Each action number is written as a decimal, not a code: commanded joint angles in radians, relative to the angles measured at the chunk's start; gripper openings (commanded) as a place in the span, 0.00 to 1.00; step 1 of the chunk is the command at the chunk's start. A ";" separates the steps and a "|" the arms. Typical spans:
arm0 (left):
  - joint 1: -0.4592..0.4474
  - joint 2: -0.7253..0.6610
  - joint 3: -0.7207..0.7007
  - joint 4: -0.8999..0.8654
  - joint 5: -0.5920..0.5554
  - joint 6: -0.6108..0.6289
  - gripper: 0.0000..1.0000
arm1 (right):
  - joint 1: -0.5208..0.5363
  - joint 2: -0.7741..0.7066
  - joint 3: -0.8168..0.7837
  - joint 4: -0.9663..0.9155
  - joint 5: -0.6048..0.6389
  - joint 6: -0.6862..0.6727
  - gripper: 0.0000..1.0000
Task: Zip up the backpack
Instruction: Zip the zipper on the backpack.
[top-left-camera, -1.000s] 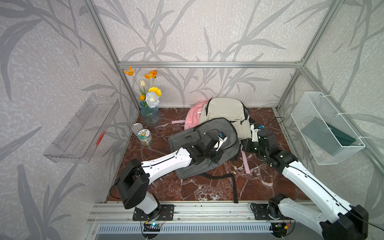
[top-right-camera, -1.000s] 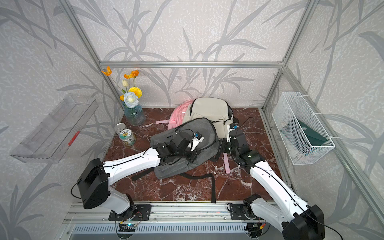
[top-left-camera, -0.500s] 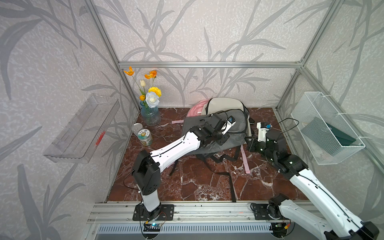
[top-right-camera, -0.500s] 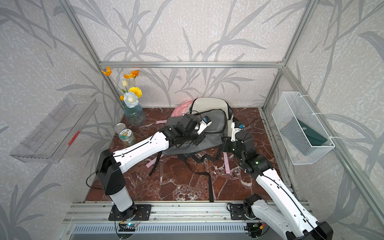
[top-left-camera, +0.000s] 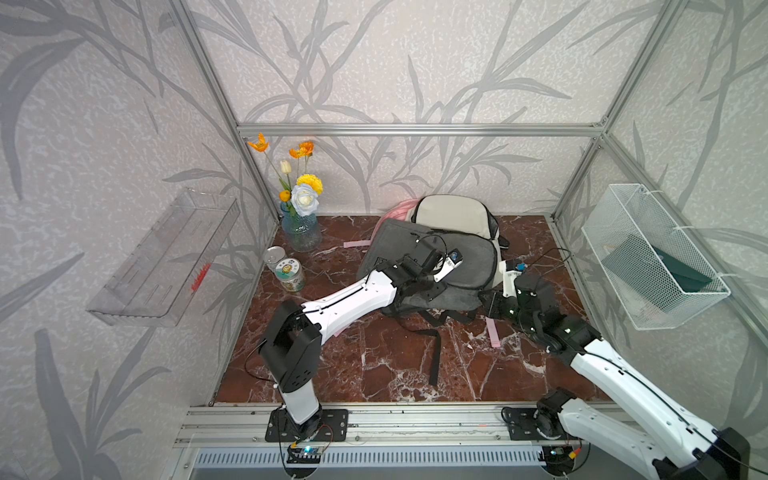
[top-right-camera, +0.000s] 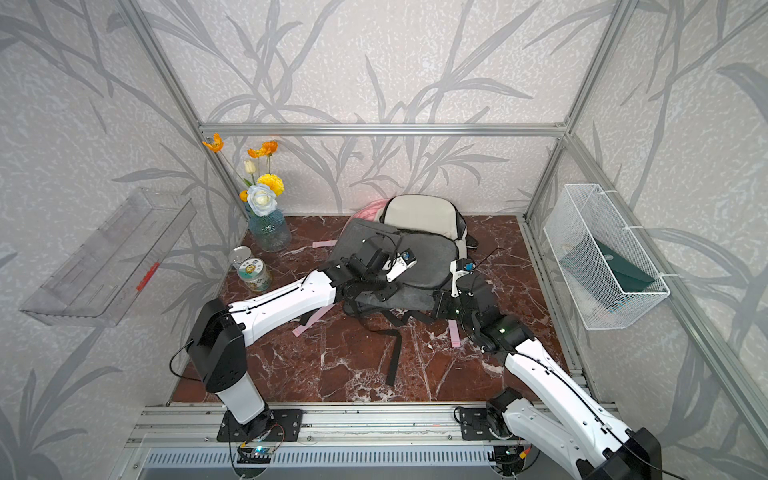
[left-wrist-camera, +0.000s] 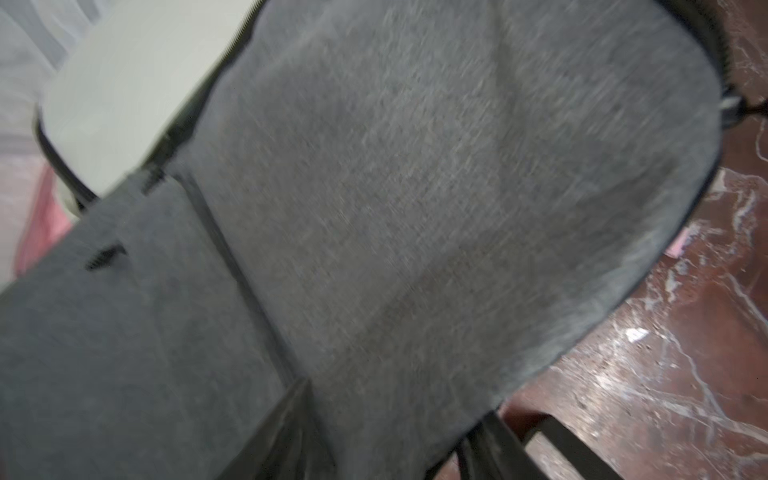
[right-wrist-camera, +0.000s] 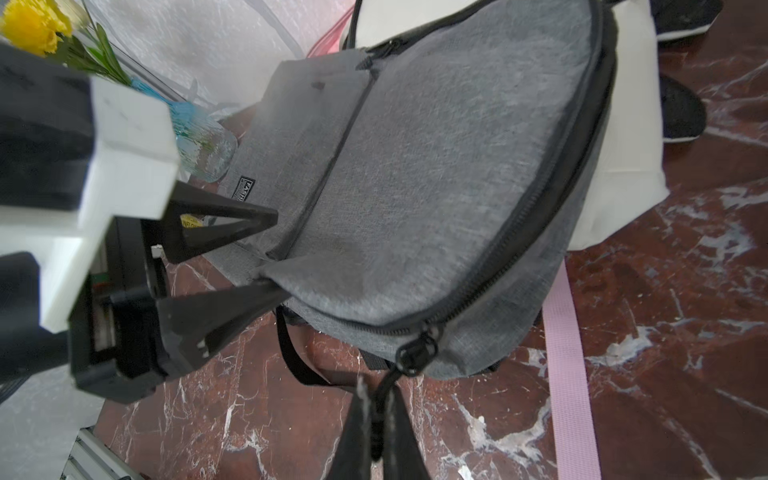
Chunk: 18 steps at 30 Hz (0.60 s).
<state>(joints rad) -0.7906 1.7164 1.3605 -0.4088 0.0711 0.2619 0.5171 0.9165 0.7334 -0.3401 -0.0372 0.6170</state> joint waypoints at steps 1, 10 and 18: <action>-0.002 -0.086 -0.034 0.075 0.125 -0.073 0.61 | 0.016 0.008 0.005 0.057 -0.027 0.015 0.00; -0.014 -0.019 0.064 0.115 0.292 -0.079 0.67 | 0.033 0.013 0.031 0.050 -0.016 0.007 0.00; -0.062 0.128 0.210 -0.044 0.354 0.013 0.61 | 0.048 -0.014 0.028 0.041 0.019 0.013 0.00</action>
<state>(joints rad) -0.8341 1.8248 1.5467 -0.3656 0.3805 0.2329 0.5579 0.9226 0.7341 -0.3138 -0.0399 0.6250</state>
